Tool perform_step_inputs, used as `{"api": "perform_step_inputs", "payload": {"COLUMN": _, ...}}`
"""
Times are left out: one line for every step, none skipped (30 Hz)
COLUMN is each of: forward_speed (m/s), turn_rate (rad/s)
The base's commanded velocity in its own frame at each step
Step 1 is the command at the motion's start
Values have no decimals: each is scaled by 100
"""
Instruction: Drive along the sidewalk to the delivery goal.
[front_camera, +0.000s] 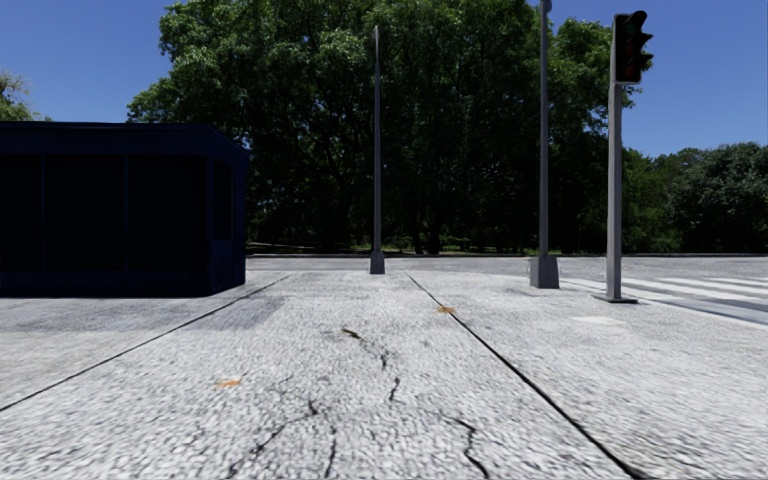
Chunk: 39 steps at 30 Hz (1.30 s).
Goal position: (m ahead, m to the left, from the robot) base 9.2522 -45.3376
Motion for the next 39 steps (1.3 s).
{"api": "perform_step_inputs", "payload": {"forward_speed": 200, "turn_rate": -25}}
{"api": "perform_step_inputs", "payload": {"forward_speed": 200, "turn_rate": -30}}
{"api": "perform_step_inputs", "payload": {"forward_speed": 200, "turn_rate": -30}}
{"api": "perform_step_inputs", "payload": {"forward_speed": 200, "turn_rate": -31}}
{"api": "perform_step_inputs", "payload": {"forward_speed": 200, "turn_rate": -32}}
{"api": "perform_step_inputs", "payload": {"forward_speed": 200, "turn_rate": -32}}
{"api": "perform_step_inputs", "payload": {"forward_speed": 200, "turn_rate": -34}}
{"api": "perform_step_inputs", "payload": {"forward_speed": 200, "turn_rate": -45}}
{"api": "perform_step_inputs", "payload": {"forward_speed": 200, "turn_rate": -55}}
{"api": "perform_step_inputs", "payload": {"forward_speed": 200, "turn_rate": -55}}
{"api": "perform_step_inputs", "payload": {"forward_speed": 200, "turn_rate": -60}}
{"api": "perform_step_inputs", "payload": {"forward_speed": 200, "turn_rate": -62}}
{"api": "perform_step_inputs", "payload": {"forward_speed": 200, "turn_rate": -63}}
{"api": "perform_step_inputs", "payload": {"forward_speed": 200, "turn_rate": -66}}
{"api": "perform_step_inputs", "payload": {"forward_speed": 200, "turn_rate": -66}}
{"api": "perform_step_inputs", "payload": {"forward_speed": 200, "turn_rate": -76}}
{"api": "perform_step_inputs", "payload": {"forward_speed": 200, "turn_rate": -93}}
{"api": "perform_step_inputs", "payload": {"forward_speed": 200, "turn_rate": -99}}
{"api": "perform_step_inputs", "payload": {"forward_speed": 200, "turn_rate": -100}}
{"api": "perform_step_inputs", "payload": {"forward_speed": 200, "turn_rate": -101}}
{"api": "perform_step_inputs", "payload": {"forward_speed": 200, "turn_rate": -101}}
{"api": "perform_step_inputs", "payload": {"forward_speed": 200, "turn_rate": -101}}
{"api": "perform_step_inputs", "payload": {"forward_speed": 200, "turn_rate": -101}}
{"api": "perform_step_inputs", "payload": {"forward_speed": 200, "turn_rate": -101}}
{"api": "perform_step_inputs", "payload": {"forward_speed": 200, "turn_rate": -101}}
{"api": "perform_step_inputs", "payload": {"forward_speed": 200, "turn_rate": -101}}
{"api": "perform_step_inputs", "payload": {"forward_speed": 200, "turn_rate": -101}}
{"api": "perform_step_inputs", "payload": {"forward_speed": 200, "turn_rate": -101}}
{"api": "perform_step_inputs", "payload": {"forward_speed": 200, "turn_rate": -101}}
{"api": "perform_step_inputs", "payload": {"forward_speed": 200, "turn_rate": -101}}
{"api": "perform_step_inputs", "payload": {"forward_speed": 200, "turn_rate": -101}}
{"api": "perform_step_inputs", "payload": {"forward_speed": 200, "turn_rate": -101}}
{"api": "perform_step_inputs", "payload": {"forward_speed": 200, "turn_rate": -101}}
{"api": "perform_step_inputs", "payload": {"forward_speed": 200, "turn_rate": -101}}
{"api": "perform_step_inputs", "payload": {"forward_speed": 200, "turn_rate": -101}}
{"api": "perform_step_inputs", "payload": {"forward_speed": 200, "turn_rate": -101}}
{"api": "perform_step_inputs", "payload": {"forward_speed": 200, "turn_rate": -101}}
{"api": "perform_step_inputs", "payload": {"forward_speed": 200, "turn_rate": -101}}
{"api": "perform_step_inputs", "payload": {"forward_speed": 200, "turn_rate": -101}}
